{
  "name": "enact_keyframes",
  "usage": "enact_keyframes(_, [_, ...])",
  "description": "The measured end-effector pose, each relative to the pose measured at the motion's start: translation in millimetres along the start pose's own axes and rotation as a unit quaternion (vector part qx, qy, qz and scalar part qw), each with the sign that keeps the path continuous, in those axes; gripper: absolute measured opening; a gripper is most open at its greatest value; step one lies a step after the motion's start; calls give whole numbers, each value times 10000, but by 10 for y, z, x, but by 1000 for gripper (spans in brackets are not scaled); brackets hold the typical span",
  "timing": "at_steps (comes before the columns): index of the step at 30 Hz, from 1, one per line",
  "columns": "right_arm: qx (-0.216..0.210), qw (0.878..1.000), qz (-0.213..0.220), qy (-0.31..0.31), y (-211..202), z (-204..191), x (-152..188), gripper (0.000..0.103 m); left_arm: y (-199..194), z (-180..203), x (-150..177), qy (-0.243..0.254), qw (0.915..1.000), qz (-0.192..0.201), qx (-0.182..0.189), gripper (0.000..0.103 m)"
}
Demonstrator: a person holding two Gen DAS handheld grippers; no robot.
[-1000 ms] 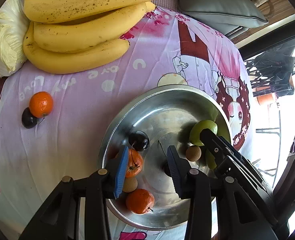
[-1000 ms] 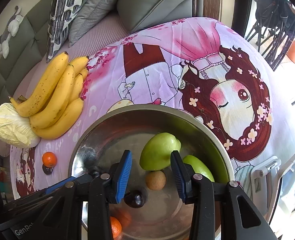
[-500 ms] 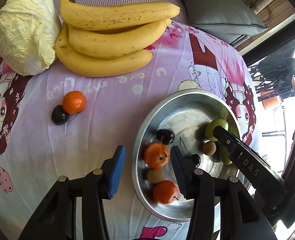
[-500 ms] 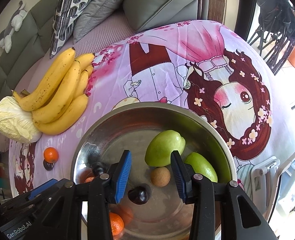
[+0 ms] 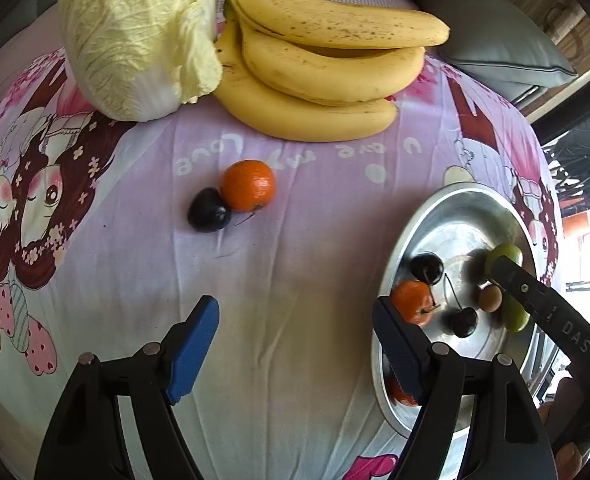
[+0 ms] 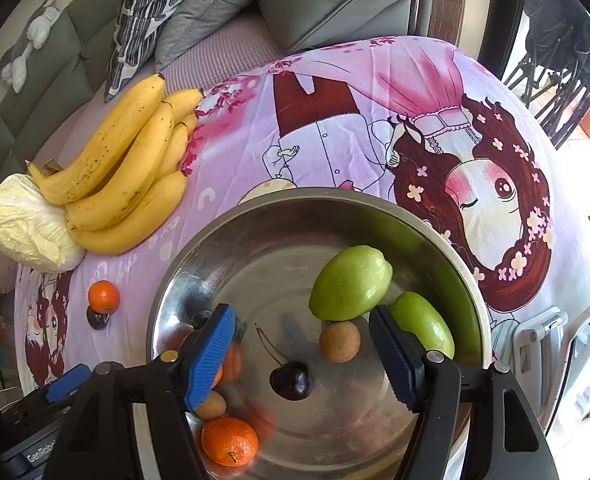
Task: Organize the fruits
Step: 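Withdraw both open tools from the bowl toward the last cherry and tangerine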
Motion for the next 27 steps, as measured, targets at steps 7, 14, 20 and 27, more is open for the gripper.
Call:
enact_keyframes(7, [-75,10000,-11,-1,24,-67,14,99,36,-211,-23,-206,9997,67,-140,90])
enact_keyframes(14, [-51,9999,-43,-116,40,-141,24,103,77,-332,-15,-273,9994,23,-197,91])
enact_keyframes(20, [-49,9999,-37,-131,39,-142,30,103,101,-432,-10,-348,9991,10,-229,91])
enact_keyframes(27, [-105,9999,25,-129,8,-140,30,103,105,-513,-39,-342,9991,56,-240,94])
Point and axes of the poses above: each gripper's, at about its wrist camera, not at the fingertips, and y roughly the way its jaws point, z to its right, x to its underside, the point moved 6 cm from there along y, roughly the way its jaws point, and after that the axes turned 8 degrees about -y, right-handed, at the moved point
